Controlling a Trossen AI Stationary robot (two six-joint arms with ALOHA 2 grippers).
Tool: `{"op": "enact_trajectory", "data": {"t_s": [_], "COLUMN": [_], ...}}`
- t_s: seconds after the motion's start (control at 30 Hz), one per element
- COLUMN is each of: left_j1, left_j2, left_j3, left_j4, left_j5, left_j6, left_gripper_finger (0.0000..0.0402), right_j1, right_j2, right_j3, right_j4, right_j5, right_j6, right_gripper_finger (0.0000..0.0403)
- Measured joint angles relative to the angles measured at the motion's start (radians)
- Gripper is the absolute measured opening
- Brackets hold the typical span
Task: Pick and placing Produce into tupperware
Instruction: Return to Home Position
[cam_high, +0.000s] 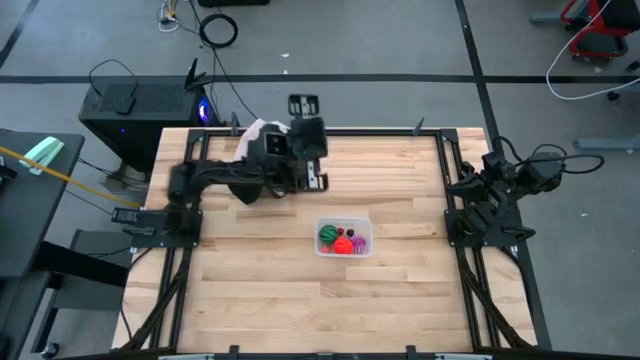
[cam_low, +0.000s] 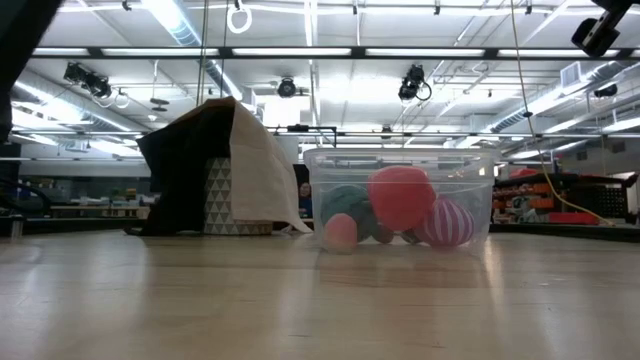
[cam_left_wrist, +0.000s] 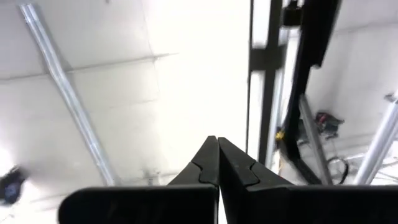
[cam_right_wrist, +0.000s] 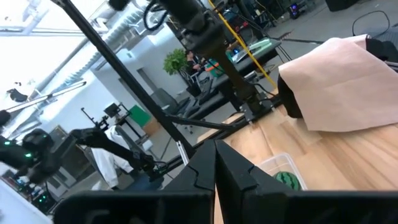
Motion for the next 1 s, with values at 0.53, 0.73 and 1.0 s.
{"op": "enact_trajectory", "data": {"t_s": [0.53,0.73,1.0], "left_j1": [-0.11,-0.11,-0.11], "left_j2": [-0.722,-0.948,-1.178], "left_j3": [-0.989,-1.221,-1.431], "left_j4": [-0.15,-0.153,-0.189], "left_j5": [-0.215,-0.197,-0.183], "left_j6": [0.042,-0.024,-0.117], "left_gripper_finger": [0.0,0.0001,0.0001], "right_j1": [0.0,0.0,0.0], "right_j2": [0.0,0.0,0.0], "right_j3": [0.001,0.001,0.001], "right_j4": [0.0,0.0,0.0], "right_j5": [0.116,0.156,0.176], "right_j6": [0.034,0.039,0.041], "right_gripper_finger": [0.0009,0.0008,0.0013]}}
